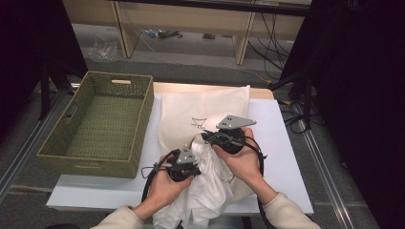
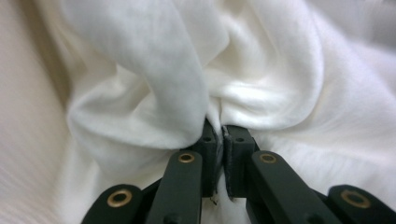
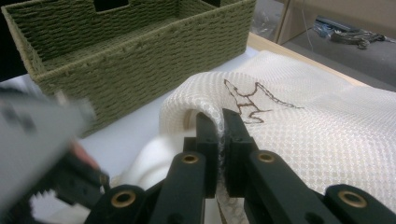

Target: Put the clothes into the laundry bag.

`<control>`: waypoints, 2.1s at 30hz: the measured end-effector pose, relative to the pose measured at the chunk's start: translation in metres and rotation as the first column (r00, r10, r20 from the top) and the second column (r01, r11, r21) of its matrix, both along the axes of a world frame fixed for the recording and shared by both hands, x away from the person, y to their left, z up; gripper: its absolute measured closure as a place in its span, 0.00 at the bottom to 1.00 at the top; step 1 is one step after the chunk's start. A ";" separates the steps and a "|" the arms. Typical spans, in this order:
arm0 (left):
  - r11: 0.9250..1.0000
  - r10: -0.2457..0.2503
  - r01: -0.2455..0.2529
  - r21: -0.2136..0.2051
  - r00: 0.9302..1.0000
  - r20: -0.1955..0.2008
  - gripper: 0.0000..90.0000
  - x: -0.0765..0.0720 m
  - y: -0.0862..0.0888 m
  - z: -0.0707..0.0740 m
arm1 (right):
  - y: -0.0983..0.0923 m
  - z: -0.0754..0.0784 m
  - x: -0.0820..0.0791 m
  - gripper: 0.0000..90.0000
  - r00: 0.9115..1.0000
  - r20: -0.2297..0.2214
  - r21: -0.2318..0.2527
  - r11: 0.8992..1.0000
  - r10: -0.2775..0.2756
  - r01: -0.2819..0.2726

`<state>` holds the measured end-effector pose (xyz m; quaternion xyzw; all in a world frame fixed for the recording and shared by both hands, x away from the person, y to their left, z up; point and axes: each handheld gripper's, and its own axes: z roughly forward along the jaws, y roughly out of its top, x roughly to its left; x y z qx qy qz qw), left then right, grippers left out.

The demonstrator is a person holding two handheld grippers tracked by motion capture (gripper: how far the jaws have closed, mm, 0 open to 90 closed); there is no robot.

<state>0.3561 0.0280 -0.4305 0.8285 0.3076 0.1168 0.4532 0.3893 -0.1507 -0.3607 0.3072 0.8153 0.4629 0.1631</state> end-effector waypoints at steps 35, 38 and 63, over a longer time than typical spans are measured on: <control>0.981 0.051 -0.036 0.193 0.996 -0.075 0.23 -0.011 0.020 -0.026 | -0.003 0.000 0.003 0.98 1.000 0.007 -0.003 1.000 -0.008 0.008; 0.975 0.025 0.003 0.222 0.992 -0.122 0.27 -0.006 0.010 -0.041 | -0.003 0.000 0.003 0.98 1.000 0.019 -0.005 1.000 -0.011 0.011; 0.999 0.042 -0.041 -0.022 0.999 0.027 0.94 0.016 -0.007 0.013 | -0.001 0.001 0.001 0.98 1.000 0.014 -0.001 1.000 -0.011 0.011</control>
